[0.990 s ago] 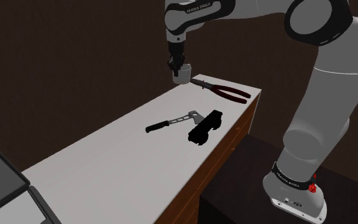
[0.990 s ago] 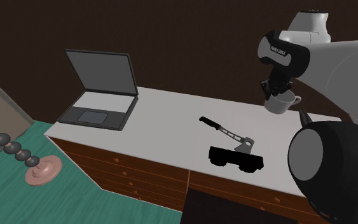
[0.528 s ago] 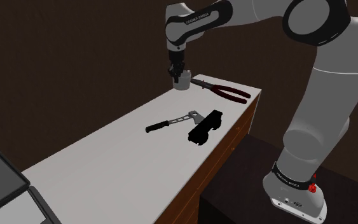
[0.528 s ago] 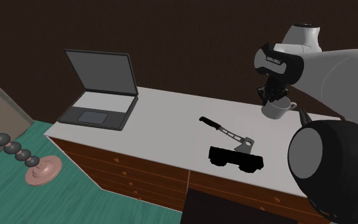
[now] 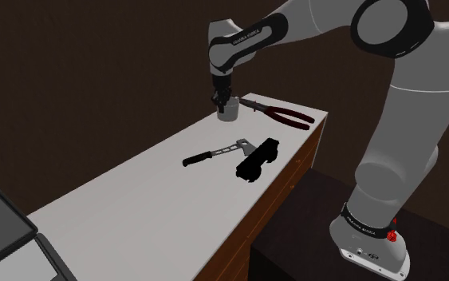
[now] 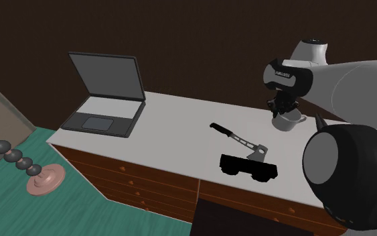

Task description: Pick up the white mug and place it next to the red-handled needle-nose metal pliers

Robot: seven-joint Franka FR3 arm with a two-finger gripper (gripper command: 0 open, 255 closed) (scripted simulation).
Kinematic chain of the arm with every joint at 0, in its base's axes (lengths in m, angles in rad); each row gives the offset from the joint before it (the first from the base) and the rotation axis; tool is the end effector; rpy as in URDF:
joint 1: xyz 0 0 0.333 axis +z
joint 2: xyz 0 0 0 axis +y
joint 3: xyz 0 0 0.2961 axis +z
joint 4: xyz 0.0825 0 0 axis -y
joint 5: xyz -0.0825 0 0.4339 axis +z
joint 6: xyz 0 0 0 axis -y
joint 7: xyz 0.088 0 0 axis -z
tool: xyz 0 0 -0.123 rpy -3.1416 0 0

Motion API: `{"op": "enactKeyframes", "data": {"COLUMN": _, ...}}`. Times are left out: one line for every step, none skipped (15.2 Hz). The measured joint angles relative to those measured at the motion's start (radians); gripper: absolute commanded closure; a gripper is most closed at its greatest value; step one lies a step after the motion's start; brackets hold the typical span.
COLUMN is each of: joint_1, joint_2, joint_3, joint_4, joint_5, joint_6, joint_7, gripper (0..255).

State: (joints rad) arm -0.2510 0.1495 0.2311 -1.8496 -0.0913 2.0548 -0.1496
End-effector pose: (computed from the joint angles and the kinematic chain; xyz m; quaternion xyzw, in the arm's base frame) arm 0.6489 -0.0228 0.3930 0.9958 0.0830 0.0279 0.0265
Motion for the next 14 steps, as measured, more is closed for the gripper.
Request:
{"op": "enactKeyframes", "data": {"joint_1": 0.001, "joint_2": 0.005, "joint_3": 0.0, "joint_4": -0.009, "joint_5": -0.002, "joint_6": 0.013, "joint_7": 0.002, "gripper": 255}}
{"op": "enactKeyframes", "data": {"joint_1": 0.001, "joint_2": 0.01, "joint_3": 0.0, "joint_4": -0.017, "joint_5": -0.004, "joint_6": 0.026, "joint_7": 0.004, "gripper": 255}}
{"op": "enactKeyframes", "data": {"joint_1": 0.0, "joint_2": 0.012, "joint_3": -0.001, "joint_4": -0.027, "joint_5": -0.005, "joint_6": 0.038, "joint_7": 0.004, "gripper": 255}}
{"op": "enactKeyframes", "data": {"joint_1": 0.0, "joint_2": 0.015, "joint_3": -0.001, "joint_4": -0.032, "joint_5": -0.006, "joint_6": 0.047, "joint_7": 0.006, "gripper": 255}}
{"op": "enactKeyframes", "data": {"joint_1": 0.0, "joint_2": 0.017, "joint_3": -0.002, "joint_4": -0.036, "joint_5": -0.007, "joint_6": 0.052, "joint_7": 0.005, "gripper": 255}}
{"op": "enactKeyframes", "data": {"joint_1": 0.0, "joint_2": 0.018, "joint_3": -0.002, "joint_4": -0.037, "joint_5": -0.007, "joint_6": 0.055, "joint_7": 0.006, "gripper": 255}}
{"op": "enactKeyframes", "data": {"joint_1": 0.0, "joint_2": 0.019, "joint_3": -0.002, "joint_4": -0.038, "joint_5": -0.007, "joint_6": 0.056, "joint_7": 0.006, "gripper": 255}}
{"op": "enactKeyframes", "data": {"joint_1": 0.0, "joint_2": 0.019, "joint_3": -0.002, "joint_4": -0.039, "joint_5": -0.008, "joint_6": 0.057, "joint_7": 0.006, "gripper": 255}}
{"op": "enactKeyframes", "data": {"joint_1": 0.0, "joint_2": 0.019, "joint_3": -0.002, "joint_4": -0.039, "joint_5": -0.008, "joint_6": 0.057, "joint_7": 0.006, "gripper": 255}}
{"op": "enactKeyframes", "data": {"joint_1": 0.0, "joint_2": 0.019, "joint_3": -0.002, "joint_4": -0.039, "joint_5": -0.008, "joint_6": 0.058, "joint_7": 0.006, "gripper": 255}}
{"op": "enactKeyframes", "data": {"joint_1": 0.0, "joint_2": 0.019, "joint_3": -0.002, "joint_4": -0.039, "joint_5": -0.008, "joint_6": 0.058, "joint_7": 0.006, "gripper": 255}}
{"op": "enactKeyframes", "data": {"joint_1": 0.0, "joint_2": 0.019, "joint_3": -0.002, "joint_4": -0.039, "joint_5": -0.008, "joint_6": 0.058, "joint_7": 0.006, "gripper": 0}}
{"op": "enactKeyframes", "data": {"joint_1": 0.0, "joint_2": 0.019, "joint_3": -0.002, "joint_4": -0.039, "joint_5": -0.008, "joint_6": 0.058, "joint_7": 0.006, "gripper": 0}}
{"op": "enactKeyframes", "data": {"joint_1": 0.0, "joint_2": 0.019, "joint_3": -0.002, "joint_4": -0.039, "joint_5": -0.008, "joint_6": 0.058, "joint_7": 0.006, "gripper": 0}}
